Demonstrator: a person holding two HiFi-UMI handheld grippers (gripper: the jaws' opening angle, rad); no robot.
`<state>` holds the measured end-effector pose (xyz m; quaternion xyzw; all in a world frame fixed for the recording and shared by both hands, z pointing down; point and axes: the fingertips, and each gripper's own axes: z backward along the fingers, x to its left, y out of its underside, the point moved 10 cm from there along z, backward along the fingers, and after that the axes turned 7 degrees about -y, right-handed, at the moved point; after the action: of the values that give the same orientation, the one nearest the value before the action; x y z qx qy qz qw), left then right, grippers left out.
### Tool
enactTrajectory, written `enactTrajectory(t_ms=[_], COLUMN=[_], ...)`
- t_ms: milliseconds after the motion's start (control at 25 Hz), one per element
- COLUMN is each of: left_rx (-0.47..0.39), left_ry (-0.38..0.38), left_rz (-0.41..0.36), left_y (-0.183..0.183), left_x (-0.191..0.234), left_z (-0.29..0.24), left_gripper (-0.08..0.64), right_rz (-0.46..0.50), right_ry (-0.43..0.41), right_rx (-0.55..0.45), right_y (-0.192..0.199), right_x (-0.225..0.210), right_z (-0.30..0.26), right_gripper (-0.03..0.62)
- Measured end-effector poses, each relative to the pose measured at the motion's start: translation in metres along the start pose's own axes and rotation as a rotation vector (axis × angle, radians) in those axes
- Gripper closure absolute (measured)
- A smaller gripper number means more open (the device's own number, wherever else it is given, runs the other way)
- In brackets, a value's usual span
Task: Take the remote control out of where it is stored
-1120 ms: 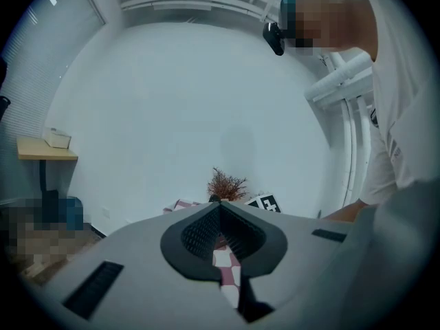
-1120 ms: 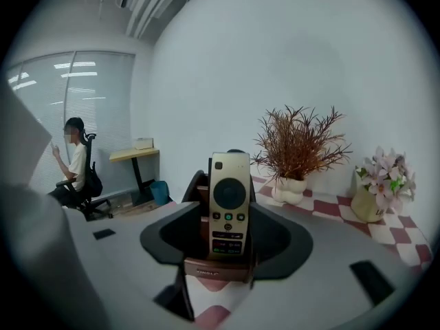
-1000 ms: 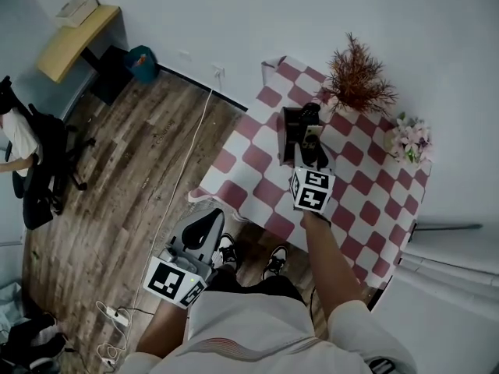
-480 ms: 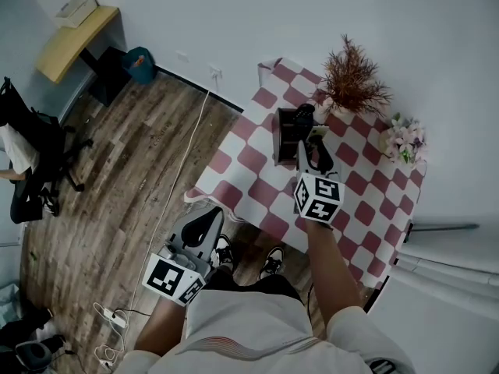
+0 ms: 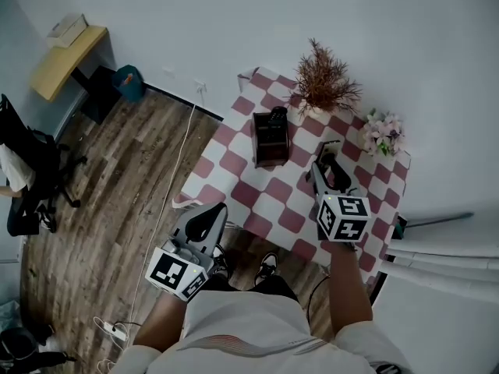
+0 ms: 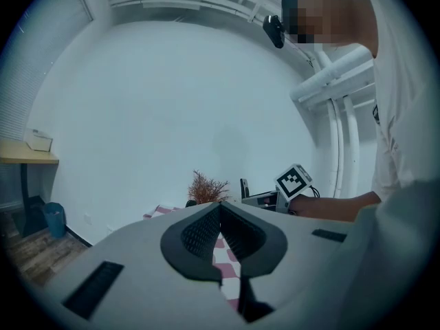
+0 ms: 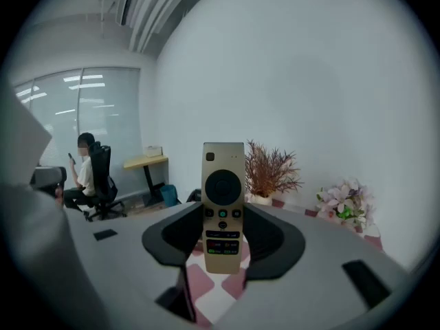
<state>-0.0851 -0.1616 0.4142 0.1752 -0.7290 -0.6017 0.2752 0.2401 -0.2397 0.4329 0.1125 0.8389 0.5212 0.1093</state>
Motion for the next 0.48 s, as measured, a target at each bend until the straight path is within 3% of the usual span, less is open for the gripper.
enactTrajectory(t_ms=[240,480], left_rx=[0.003,0.010], left_ry=[0.020,0.016], left_rz=[0.000,0.006], left_y=[0.004,0.009], left_x=[-0.018,-0.028], left_z=[-0.007,-0.007], left_gripper=[0.552,0.552], right_rz=[0.087,0.200], right_ry=[-0.035,0.007], right_rx=[0.407,0.770], right_y=[0.051,0.112], right_x=[-0.034,-0.056], right_z=[0.008,-0.010], right_gripper=[0.405,0.405])
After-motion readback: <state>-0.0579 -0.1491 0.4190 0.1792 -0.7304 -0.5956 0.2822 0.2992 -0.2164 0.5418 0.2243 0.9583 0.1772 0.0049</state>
